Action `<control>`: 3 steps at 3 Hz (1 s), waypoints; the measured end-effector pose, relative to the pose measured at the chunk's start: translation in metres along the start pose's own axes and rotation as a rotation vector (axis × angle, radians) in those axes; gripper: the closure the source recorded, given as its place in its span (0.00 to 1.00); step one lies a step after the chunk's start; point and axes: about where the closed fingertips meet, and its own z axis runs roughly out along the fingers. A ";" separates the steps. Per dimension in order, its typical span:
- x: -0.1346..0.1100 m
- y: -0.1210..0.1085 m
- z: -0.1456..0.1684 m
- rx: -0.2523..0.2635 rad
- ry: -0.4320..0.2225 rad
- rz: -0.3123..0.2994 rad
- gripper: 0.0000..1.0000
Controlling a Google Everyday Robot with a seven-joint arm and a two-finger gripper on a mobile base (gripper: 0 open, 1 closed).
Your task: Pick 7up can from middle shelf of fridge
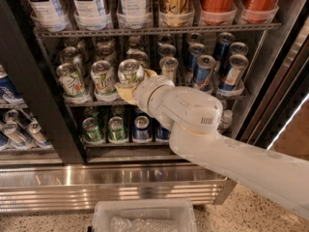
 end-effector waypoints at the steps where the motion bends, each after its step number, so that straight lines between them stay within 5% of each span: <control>1: 0.012 0.007 -0.018 0.003 0.015 0.021 1.00; 3: 0.026 0.010 -0.025 0.001 0.023 0.031 1.00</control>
Offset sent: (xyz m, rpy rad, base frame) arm -0.0561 -0.0240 -0.0329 0.0689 0.0869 -0.0517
